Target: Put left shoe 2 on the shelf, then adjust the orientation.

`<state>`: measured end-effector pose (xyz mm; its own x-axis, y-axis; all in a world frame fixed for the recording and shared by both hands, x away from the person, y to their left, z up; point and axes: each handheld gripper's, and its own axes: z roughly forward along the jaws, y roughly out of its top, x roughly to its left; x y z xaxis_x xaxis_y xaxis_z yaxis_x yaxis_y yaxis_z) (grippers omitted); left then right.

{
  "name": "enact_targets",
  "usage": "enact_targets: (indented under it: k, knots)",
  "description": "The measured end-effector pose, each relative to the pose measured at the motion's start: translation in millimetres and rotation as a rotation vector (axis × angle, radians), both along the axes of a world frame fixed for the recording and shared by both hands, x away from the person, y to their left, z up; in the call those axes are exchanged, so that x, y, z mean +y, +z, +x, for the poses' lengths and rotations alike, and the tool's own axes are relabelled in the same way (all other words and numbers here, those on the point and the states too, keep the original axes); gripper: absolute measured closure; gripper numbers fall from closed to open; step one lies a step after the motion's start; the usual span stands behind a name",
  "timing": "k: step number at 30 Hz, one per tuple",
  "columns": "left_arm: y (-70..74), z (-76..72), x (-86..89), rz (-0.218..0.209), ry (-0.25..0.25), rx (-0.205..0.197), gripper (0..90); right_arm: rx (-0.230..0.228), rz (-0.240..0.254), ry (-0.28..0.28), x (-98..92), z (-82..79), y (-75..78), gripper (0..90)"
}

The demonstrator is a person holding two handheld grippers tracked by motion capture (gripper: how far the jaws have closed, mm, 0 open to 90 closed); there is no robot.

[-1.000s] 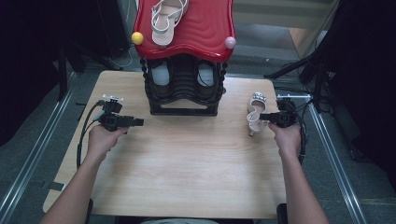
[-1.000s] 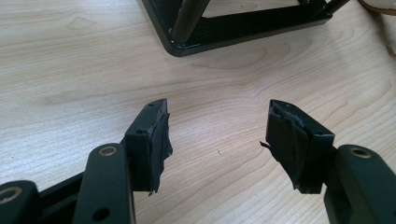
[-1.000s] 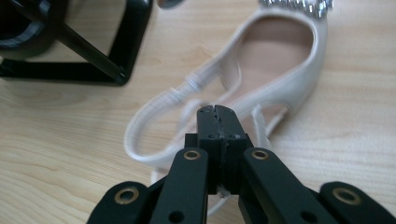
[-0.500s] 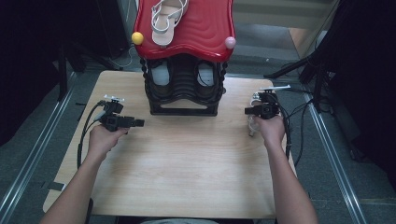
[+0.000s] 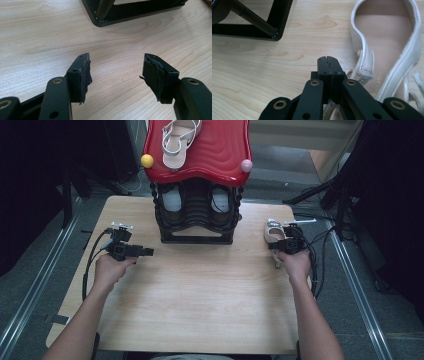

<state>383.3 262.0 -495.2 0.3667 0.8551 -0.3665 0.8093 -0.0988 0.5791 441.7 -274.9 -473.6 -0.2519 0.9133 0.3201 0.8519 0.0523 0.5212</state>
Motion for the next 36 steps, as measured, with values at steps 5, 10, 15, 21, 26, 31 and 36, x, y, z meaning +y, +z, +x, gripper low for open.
enact_targets:
  k: [5, 10, 15, 21, 26, 31, 36]
  knots:
    - [-0.3, 0.2, -0.1, 0.002, 0.001, -0.001, 39.5, -0.002, 0.008, 0.003, -7.9, -3.2, -0.2, 90.0]
    - [-0.4, 0.4, 1.1, 0.002, -0.001, 0.001, 39.4, 0.0, 0.013, 0.02, -4.3, -2.9, 2.8, 90.0]
    - [0.2, 0.5, 0.6, 0.0, -0.001, -0.001, 39.2, -0.033, 0.007, 0.024, -0.8, -0.8, 17.5, 89.9]
    - [0.1, 0.5, -0.5, -0.001, -0.003, -0.001, 39.1, -0.057, 0.015, 0.016, -1.1, 6.2, 28.2, 87.0]
    - [-0.1, 0.5, -0.3, -0.003, -0.004, 0.0, 39.1, -0.053, -0.002, 0.008, -2.0, 12.2, 33.3, 85.6]
    - [0.1, 0.4, -0.9, -0.001, -0.006, -0.002, 39.1, -0.06, -0.025, -0.011, -5.0, 22.3, 40.3, 82.4]
    - [-0.5, 0.8, -0.4, 0.0, -0.007, 0.0, 39.1, -0.061, -0.011, -0.041, -11.9, 31.1, 36.7, 79.1]
